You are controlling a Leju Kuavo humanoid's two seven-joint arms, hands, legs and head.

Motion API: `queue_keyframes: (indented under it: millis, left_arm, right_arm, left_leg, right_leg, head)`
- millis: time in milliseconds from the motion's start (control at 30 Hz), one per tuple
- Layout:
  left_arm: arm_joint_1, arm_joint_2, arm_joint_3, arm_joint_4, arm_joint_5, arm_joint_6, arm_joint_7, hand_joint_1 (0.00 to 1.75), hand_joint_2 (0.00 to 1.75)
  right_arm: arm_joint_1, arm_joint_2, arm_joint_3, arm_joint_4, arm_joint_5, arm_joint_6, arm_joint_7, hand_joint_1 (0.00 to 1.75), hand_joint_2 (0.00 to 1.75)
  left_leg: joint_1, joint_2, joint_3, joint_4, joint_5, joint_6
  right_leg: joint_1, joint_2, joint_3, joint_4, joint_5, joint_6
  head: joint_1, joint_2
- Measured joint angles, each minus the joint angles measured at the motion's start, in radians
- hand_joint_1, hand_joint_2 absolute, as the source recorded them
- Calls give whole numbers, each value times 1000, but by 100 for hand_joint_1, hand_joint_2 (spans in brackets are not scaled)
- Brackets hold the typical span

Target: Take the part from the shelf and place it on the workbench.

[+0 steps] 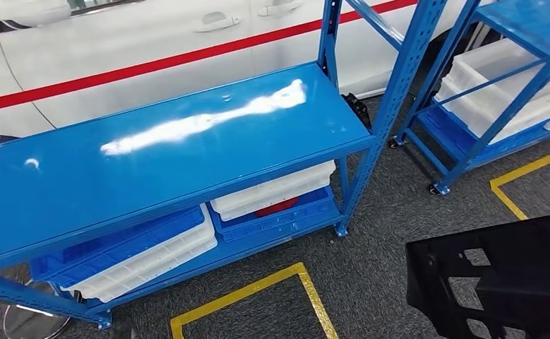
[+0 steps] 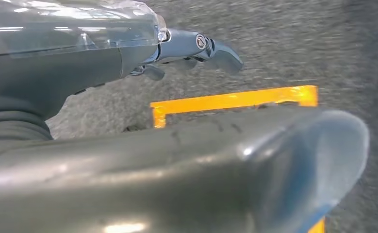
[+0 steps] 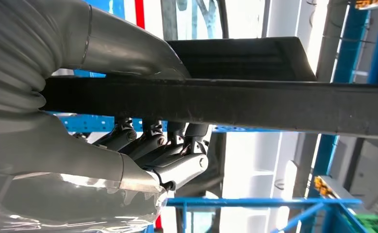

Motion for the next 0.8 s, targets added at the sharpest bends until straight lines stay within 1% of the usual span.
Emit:
queue_keyframes:
  millis: [33,67,100,133,167,200,233,267,300,333,367,400,433,467,500,533,567,600,633,667,700,733,767,800]
  left_arm:
    - [-1,2,1,0,2,0,-3,0,0]
    - [-4,2,3,0,4,2,-5,0,0]
    - [-7,1,5,0,8,4,-6,0,0]
    - [-9,1,7,0,12,8,-7,0,0]
    - [-9,0,10,0,14,12,-7,0,0]
    - [-7,-1,12,0,16,15,-7,0,0]
    - [-4,-2,14,0,16,17,-7,0,0]
    - [-2,-2,16,0,16,18,-7,0,0]
    - [-1,-2,17,0,16,20,-7,0,0]
    - [-2,-3,18,0,17,22,-7,0,0]
    - [-3,-3,19,0,17,25,-7,0,0]
    - [-3,-4,21,0,18,29,-6,0,0]
    - [-3,-4,23,0,20,34,-5,0,0]
    - [-3,-5,24,0,23,38,-3,0,0]
    - [-2,-5,26,0,27,42,0,0,0]
    - [-2,-5,27,0,31,45,2,0,0]
    - [-2,-6,28,0,34,47,4,0,0]
    - [-3,-7,30,0,36,49,5,0,0]
    - [-3,-8,32,0,36,52,7,0,0]
    - [-1,-10,35,0,36,55,9,0,0]
    - [1,-11,38,0,37,57,12,0,0]
    - [5,-12,41,0,38,60,14,0,0]
    - [8,-13,43,0,38,62,16,0,0]
    - [11,-13,45,0,39,64,18,0,0]
  right_arm:
    - [0,1,-5,0,-2,7,0,175,175]
    - [1,2,-10,0,-4,13,0,175,175]
    - [2,3,-17,0,-6,19,0,175,175]
    - [4,4,-23,0,-8,23,0,175,175]
    - [5,4,-29,1,-9,27,0,175,175]
    - [5,5,-33,2,-10,29,0,175,175]
    - [5,5,-35,3,-11,30,0,175,175]
    - [5,5,-36,4,-10,31,1,175,175]
    - [5,5,-37,6,-10,32,1,175,175]
    - [5,5,-38,8,-10,33,1,175,175]
    - [5,5,-39,10,-9,34,1,175,175]
    - [5,5,-41,12,-6,34,1,175,175]
    - [5,5,-42,15,-1,31,1,175,175]
    - [4,5,-43,18,6,24,2,175,175]
    - [5,5,-43,21,12,16,2,175,175]
    - [5,5,-44,24,19,4,3,175,175]
    - [7,4,-44,26,27,-10,3,175,175]
    - [10,4,-45,27,35,-25,3,175,175]
    - [12,4,-46,28,44,-41,2,175,175]
    - [13,4,-47,29,54,-58,3,175,175]
    - [13,4,-47,30,62,-73,3,175,175]
    - [13,4,-47,32,71,-87,3,175,175]
    - [12,4,-47,34,78,-99,3,175,175]
    - [12,3,-47,36,83,-109,3,175,175]
  left_leg:
    - [-2,1,6,-17,0,0]
    - [-3,10,2,-23,10,0]
    - [-3,23,-2,-32,24,2]
    - [-1,38,-8,-42,40,7]
    - [2,54,-18,-52,57,10]
    - [3,70,-29,-56,70,11]
    - [2,85,-43,-57,80,14]
    - [2,102,-57,-55,89,12]
    - [2,119,-72,-51,97,10]
    - [2,135,-89,-46,103,7]
    - [3,150,-106,-38,109,3]
    - [3,163,-122,-28,113,-1]
    - [3,175,-136,-17,114,-6]
    - [2,185,-147,-3,114,-11]
    - [2,194,-151,8,114,-17]
    - [3,203,-153,17,116,-23]
    - [6,211,-151,22,118,-29]
    - [10,211,-151,25,118,-37]
    - [15,191,-156,35,108,-45]
    - [19,161,-166,61,85,-51]
    - [21,126,-183,104,50,-56]
    - [23,98,-206,167,9,-57]
    - [23,87,-230,235,-26,-57]
    - [23,84,-245,286,-44,-55]
  right_leg:
    - [-2,11,-2,-5,12,7]
    - [-3,23,-2,-13,25,15]
    - [-3,23,-7,-17,30,21]
    - [0,7,-14,-9,15,24]
    - [3,-18,-25,16,-22,28]
    - [3,-50,-40,64,-79,29]
    - [1,-75,-53,127,-136,34]
    - [-4,-87,-64,193,-172,39]
    - [-10,-94,-66,248,-179,45]
    - [-17,-98,-57,276,-158,52]
    - [-24,-104,-32,272,-126,59]
    - [-30,-115,10,236,-99,65]
    - [-33,-139,72,166,-101,70]
    - [-32,-160,133,88,-122,67]
    - [-29,-177,178,26,-148,60]
    - [-23,-185,206,-16,-171,50]
    - [-19,-177,209,-28,-176,36]
    - [-19,-169,204,-28,-171,26]
    - [-18,-159,197,-29,-165,15]
    - [-18,-150,191,-30,-157,5]
    - [-18,-140,183,-31,-149,-4]
    - [-15,-128,174,-31,-142,-10]
    - [-12,-114,165,-30,-135,-13]
    - [-9,-99,156,-29,-129,-14]
  head:
    - [0,0]
    - [0,0]
    - [0,0]
    - [2,0]
    - [3,0]
    - [4,0]
    - [4,0]
    - [4,0]
    - [4,0]
    - [4,0]
    - [4,0]
    - [4,0]
    - [4,0]
    - [3,0]
    - [3,0]
    - [2,0]
    - [1,0]
    - [1,0]
    - [1,0]
    - [1,0]
    - [1,0]
    - [1,0]
    - [1,0]
    - [1,0]
